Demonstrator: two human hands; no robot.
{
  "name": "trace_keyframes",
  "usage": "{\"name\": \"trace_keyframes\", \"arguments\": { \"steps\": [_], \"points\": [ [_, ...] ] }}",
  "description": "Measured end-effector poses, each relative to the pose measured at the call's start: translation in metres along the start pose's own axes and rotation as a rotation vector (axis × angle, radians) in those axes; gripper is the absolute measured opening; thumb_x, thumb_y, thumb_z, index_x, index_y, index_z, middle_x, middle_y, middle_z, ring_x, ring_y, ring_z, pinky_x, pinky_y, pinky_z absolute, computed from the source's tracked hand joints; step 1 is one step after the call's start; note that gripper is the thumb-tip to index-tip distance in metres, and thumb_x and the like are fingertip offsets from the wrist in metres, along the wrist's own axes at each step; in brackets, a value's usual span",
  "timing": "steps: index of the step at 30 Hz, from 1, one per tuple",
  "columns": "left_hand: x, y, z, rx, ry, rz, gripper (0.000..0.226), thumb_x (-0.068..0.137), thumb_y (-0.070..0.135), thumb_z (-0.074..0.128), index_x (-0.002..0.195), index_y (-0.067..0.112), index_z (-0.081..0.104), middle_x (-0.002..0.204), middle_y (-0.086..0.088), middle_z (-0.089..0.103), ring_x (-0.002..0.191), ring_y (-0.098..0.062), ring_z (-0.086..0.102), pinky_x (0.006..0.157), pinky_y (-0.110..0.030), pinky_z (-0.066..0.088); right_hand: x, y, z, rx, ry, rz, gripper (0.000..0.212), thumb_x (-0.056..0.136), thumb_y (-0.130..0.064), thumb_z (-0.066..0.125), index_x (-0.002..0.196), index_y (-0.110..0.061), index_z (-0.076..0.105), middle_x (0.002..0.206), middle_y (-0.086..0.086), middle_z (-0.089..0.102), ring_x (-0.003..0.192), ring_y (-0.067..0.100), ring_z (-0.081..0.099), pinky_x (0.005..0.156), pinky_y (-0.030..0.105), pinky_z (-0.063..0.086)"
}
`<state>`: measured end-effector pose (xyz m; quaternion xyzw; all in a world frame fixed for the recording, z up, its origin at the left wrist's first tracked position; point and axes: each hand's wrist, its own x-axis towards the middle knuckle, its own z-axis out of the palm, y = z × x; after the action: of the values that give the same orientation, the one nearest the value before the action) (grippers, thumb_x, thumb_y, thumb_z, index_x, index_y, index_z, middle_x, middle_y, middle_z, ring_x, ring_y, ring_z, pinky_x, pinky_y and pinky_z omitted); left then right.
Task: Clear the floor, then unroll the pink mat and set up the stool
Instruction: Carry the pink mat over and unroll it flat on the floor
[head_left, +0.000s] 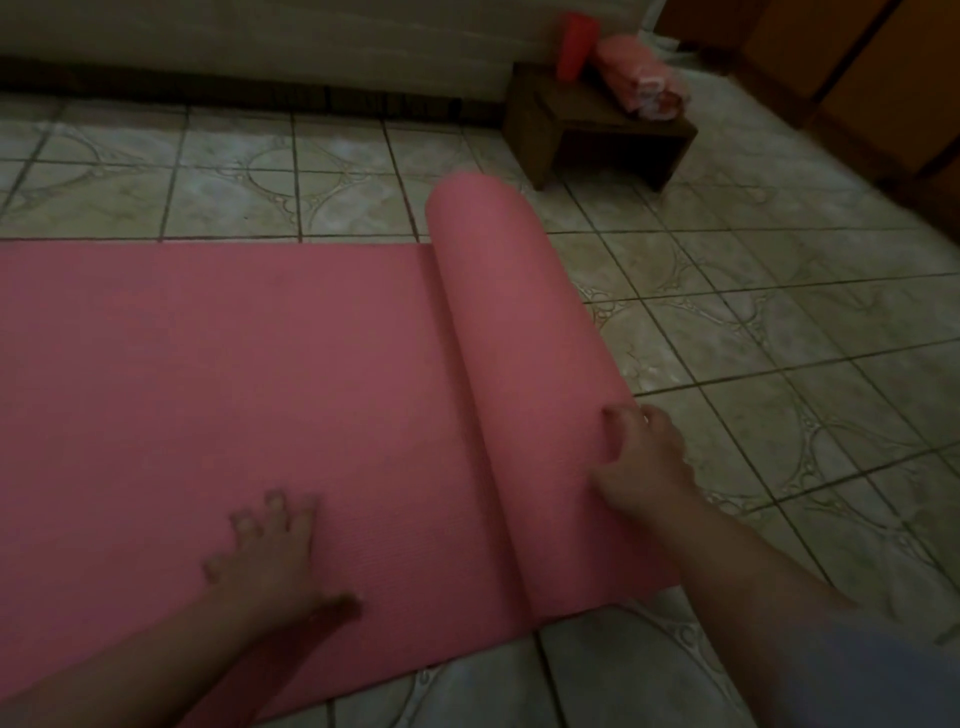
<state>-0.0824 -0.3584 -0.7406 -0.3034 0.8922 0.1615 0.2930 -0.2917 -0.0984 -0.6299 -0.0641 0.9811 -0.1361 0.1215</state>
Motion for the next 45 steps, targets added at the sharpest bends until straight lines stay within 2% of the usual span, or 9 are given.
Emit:
{"name": "trace_keyframes", "arguments": {
  "steps": [2, 5, 8, 16, 23, 28, 35, 40, 45],
  "points": [
    [0.000, 0.000, 0.002, -0.015, -0.013, -0.019, 0.144, 0.039, 0.090, 0.058, 0.146, 0.033, -0.019, 0.155, -0.008, -0.031, 0.144, -0.044, -0.012, 0.107, -0.067, 0.020, 0.002, -0.013, 0.008, -0.003, -0.031, 0.014, 0.087, 0.071, -0.047, 0.070, 0.143, -0.019, 0.030, 0.150, 0.016, 0.027, 0.138, 0.032, 0.027, 0.110, 0.048, 0.031],
    [0.000, -0.002, 0.004, -0.009, -0.013, -0.026, 0.146, 0.039, 0.087, 0.062, 0.143, 0.034, -0.025, 0.153, -0.007, -0.036, 0.143, -0.044, -0.016, 0.110, -0.066, 0.016, -0.003, -0.027, 0.024, -0.064, -0.230, 0.115, 0.138, 0.047, -0.076, 0.071, 0.150, -0.023, -0.003, 0.159, 0.016, 0.000, 0.146, 0.032, 0.003, 0.113, 0.058, 0.020],
    [-0.002, -0.002, 0.003, -0.007, -0.001, -0.037, 0.142, 0.042, 0.085, 0.064, 0.143, 0.037, -0.024, 0.153, -0.010, -0.034, 0.143, -0.045, -0.013, 0.111, -0.064, 0.017, -0.015, -0.033, 0.041, -0.206, -0.254, 0.099, 0.144, 0.047, -0.063, 0.081, 0.143, -0.039, -0.023, 0.158, 0.014, -0.010, 0.146, 0.033, 0.000, 0.108, 0.059, 0.025],
    [0.007, -0.047, -0.012, -0.024, 0.020, -0.087, 0.146, 0.040, 0.081, 0.069, 0.144, 0.036, -0.023, 0.155, -0.005, -0.030, 0.144, -0.041, -0.012, 0.111, -0.064, 0.018, -0.021, -0.062, 0.046, 0.179, -0.268, -0.227, 0.122, 0.062, -0.008, 0.076, 0.144, -0.050, -0.004, 0.144, 0.006, 0.038, 0.118, 0.028, 0.054, 0.094, 0.038, 0.049],
    [0.008, -0.047, -0.017, -0.010, 0.014, -0.118, 0.149, 0.034, 0.090, 0.059, 0.145, 0.033, -0.022, 0.157, -0.008, -0.025, 0.144, -0.043, -0.006, 0.112, -0.061, 0.020, -0.005, -0.027, 0.004, 0.192, -0.209, -0.162, 0.110, 0.059, -0.017, 0.076, 0.139, -0.060, 0.014, 0.138, 0.012, 0.042, 0.113, 0.030, 0.055, 0.095, 0.041, 0.049],
    [0.006, -0.017, -0.003, -0.007, 0.061, -0.016, 0.138, 0.047, 0.089, 0.055, 0.149, 0.026, -0.012, 0.157, -0.014, -0.021, 0.145, -0.039, -0.011, 0.117, -0.053, 0.009, 0.003, -0.001, 0.000, -0.185, -0.069, 0.110, 0.101, 0.065, -0.043, 0.069, 0.145, -0.047, 0.008, 0.154, 0.015, 0.019, 0.138, 0.035, 0.028, 0.110, 0.053, 0.027],
    [0.012, 0.018, 0.000, 0.082, -0.001, 0.047, 0.145, 0.044, 0.081, 0.067, 0.145, 0.030, -0.023, 0.153, -0.019, -0.031, 0.144, -0.040, -0.017, 0.114, -0.058, 0.010, -0.021, -0.015, 0.046, -0.316, -0.181, 0.079, 0.142, 0.043, -0.078, 0.071, 0.140, -0.042, -0.027, 0.154, 0.014, -0.027, 0.144, 0.036, -0.015, 0.107, 0.066, 0.016],
    [0.013, 0.018, 0.000, 0.078, 0.029, 0.028, 0.144, 0.043, 0.079, 0.068, 0.146, 0.031, -0.020, 0.155, -0.019, -0.026, 0.145, -0.038, -0.012, 0.115, -0.056, 0.013, -0.028, -0.036, 0.063, -0.271, -0.188, -0.047, 0.122, 0.069, -0.037, 0.076, 0.141, -0.046, -0.022, 0.157, 0.014, -0.009, 0.143, 0.037, 0.009, 0.108, 0.054, 0.029],
    [0.011, 0.004, -0.006, 0.045, 0.054, 0.005, 0.143, 0.044, 0.076, 0.071, 0.149, 0.026, -0.012, 0.157, -0.017, -0.018, 0.146, -0.038, -0.004, 0.119, -0.047, 0.016, -0.031, -0.052, 0.059, -0.071, -0.274, -0.241, 0.115, 0.070, -0.008, 0.068, 0.142, -0.051, -0.011, 0.157, 0.010, 0.008, 0.137, 0.032, 0.030, 0.108, 0.042, 0.036]
  ]
}}
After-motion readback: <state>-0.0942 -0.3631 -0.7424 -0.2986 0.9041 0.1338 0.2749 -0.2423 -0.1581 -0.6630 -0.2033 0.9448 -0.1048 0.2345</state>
